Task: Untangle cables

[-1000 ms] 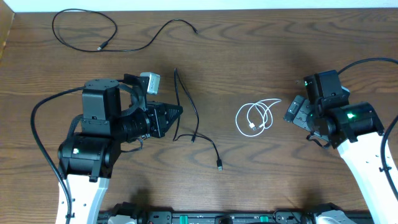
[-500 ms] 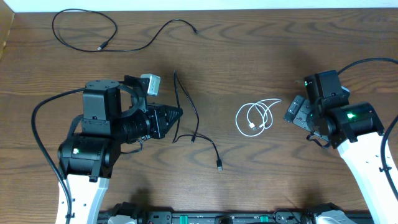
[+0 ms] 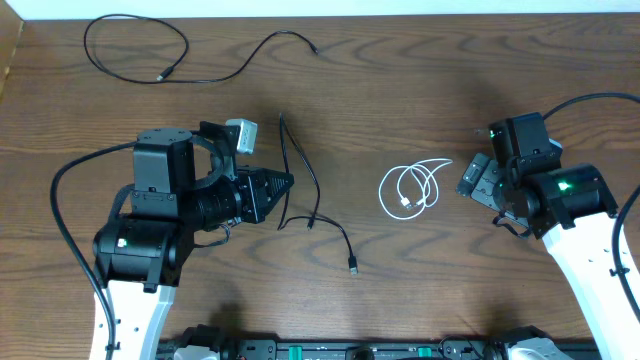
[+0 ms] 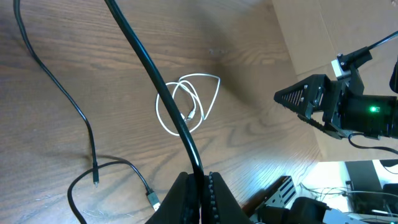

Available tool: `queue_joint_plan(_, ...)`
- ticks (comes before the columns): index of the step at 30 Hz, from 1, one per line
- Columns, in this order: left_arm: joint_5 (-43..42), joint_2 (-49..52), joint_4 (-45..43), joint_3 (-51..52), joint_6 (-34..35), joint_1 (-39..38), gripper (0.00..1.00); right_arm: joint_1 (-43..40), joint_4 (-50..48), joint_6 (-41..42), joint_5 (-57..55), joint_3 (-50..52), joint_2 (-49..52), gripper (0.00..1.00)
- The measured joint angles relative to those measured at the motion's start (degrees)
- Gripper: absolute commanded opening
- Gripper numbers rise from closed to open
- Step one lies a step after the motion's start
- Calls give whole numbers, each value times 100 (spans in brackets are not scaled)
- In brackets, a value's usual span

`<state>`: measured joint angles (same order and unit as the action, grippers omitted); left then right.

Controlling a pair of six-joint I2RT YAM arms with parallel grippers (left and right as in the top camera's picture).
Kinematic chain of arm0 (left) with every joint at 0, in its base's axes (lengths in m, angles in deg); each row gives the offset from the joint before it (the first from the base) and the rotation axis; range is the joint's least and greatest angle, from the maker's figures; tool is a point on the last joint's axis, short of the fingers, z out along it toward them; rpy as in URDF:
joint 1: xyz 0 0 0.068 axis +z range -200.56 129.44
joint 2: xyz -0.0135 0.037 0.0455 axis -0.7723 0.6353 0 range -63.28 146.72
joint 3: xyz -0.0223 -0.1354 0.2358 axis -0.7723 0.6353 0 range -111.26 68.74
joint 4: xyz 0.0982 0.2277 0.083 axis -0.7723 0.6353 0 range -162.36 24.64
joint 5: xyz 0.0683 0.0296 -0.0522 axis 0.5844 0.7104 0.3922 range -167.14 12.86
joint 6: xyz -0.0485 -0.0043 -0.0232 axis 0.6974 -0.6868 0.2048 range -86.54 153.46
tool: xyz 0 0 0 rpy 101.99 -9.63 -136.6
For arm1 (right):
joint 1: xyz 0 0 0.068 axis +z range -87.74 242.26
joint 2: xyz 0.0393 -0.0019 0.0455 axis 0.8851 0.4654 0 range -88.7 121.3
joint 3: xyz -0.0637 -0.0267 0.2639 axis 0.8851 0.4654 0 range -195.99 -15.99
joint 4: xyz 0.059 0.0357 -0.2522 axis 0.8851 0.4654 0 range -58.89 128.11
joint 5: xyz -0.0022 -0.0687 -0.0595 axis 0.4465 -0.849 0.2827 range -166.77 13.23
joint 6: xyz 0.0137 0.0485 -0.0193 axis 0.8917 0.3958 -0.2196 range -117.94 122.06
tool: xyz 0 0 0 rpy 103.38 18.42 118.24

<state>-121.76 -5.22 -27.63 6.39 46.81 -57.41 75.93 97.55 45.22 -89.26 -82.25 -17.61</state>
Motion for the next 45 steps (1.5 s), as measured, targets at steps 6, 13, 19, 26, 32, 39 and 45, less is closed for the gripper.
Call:
queue_joint_plan(6,0,0,2,0,20,0,7,0,0,0,0,0,0,99)
queue_joint_plan(13,0,0,2,0,22,0,7,0,0,0,0,0,0,99)
queue_joint_plan(19,0,0,2,0,22,0,8,0,0,0,0,0,0,99)
queue_joint_plan(26,0,0,-15,0,44,0,8,0,0,0,0,0,0,99)
queue_joint_plan(32,0,0,-107,0,153,0,7,0,0,0,0,0,0,99)
queue_joint_plan(39,0,0,-173,0,188,0,7,0,0,0,0,0,0,99)
queue_joint_plan(45,35,0,-275,0,448,0,7,0,0,0,0,0,0,99)
